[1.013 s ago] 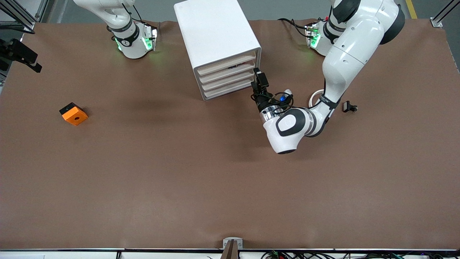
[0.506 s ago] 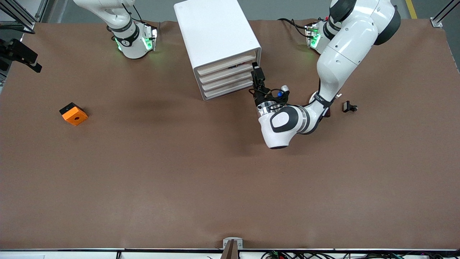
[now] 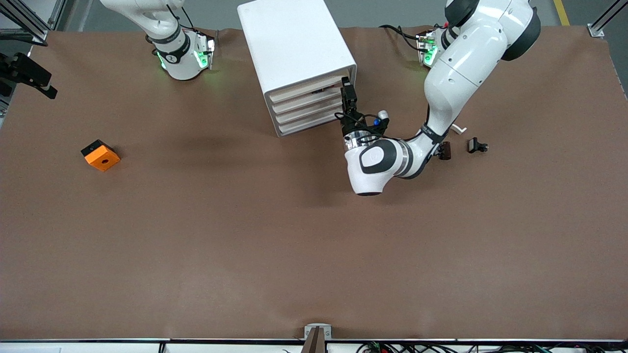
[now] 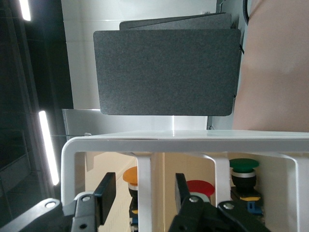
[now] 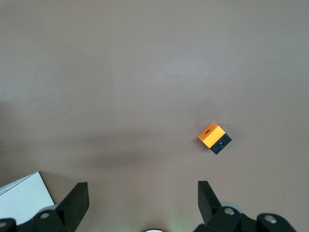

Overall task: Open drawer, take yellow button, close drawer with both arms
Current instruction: 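Grasp the top drawer's front edge with the left gripper, then pull the drawer open with the left gripper while the right gripper approaches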

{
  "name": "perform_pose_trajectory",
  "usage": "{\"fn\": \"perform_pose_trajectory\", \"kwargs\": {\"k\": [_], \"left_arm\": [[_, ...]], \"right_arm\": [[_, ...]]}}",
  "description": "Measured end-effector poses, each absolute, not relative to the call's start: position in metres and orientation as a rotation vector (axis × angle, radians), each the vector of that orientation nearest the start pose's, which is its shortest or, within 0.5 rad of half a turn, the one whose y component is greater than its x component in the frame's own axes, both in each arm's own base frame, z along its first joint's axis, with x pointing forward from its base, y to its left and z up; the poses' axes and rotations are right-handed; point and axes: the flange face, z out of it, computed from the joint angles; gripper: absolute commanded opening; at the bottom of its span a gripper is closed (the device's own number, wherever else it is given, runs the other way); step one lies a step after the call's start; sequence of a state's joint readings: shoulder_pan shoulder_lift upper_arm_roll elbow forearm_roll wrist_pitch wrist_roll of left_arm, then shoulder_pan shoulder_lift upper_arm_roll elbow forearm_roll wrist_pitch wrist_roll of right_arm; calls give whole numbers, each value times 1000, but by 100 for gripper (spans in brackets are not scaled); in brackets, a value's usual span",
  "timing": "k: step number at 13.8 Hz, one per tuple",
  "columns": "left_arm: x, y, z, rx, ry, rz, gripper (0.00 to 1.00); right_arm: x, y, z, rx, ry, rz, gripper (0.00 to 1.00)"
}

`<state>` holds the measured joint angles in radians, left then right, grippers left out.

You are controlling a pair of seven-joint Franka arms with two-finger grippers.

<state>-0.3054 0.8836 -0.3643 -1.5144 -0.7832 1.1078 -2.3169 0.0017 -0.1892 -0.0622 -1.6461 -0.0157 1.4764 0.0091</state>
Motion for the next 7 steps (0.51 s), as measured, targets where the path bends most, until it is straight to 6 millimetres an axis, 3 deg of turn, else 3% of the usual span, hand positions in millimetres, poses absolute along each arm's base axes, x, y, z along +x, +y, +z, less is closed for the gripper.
{"fn": "perform_pose_trajectory", "kwargs": {"k": [5, 7], "left_arm": [[403, -426, 205, -1098, -1248, 1313, 50], [399, -428, 204, -1097, -1241, 1307, 37]], "right_arm": [[484, -35, 678, -3144, 111, -27, 100], [489, -35, 672, -3145, 112, -12, 100]]}}
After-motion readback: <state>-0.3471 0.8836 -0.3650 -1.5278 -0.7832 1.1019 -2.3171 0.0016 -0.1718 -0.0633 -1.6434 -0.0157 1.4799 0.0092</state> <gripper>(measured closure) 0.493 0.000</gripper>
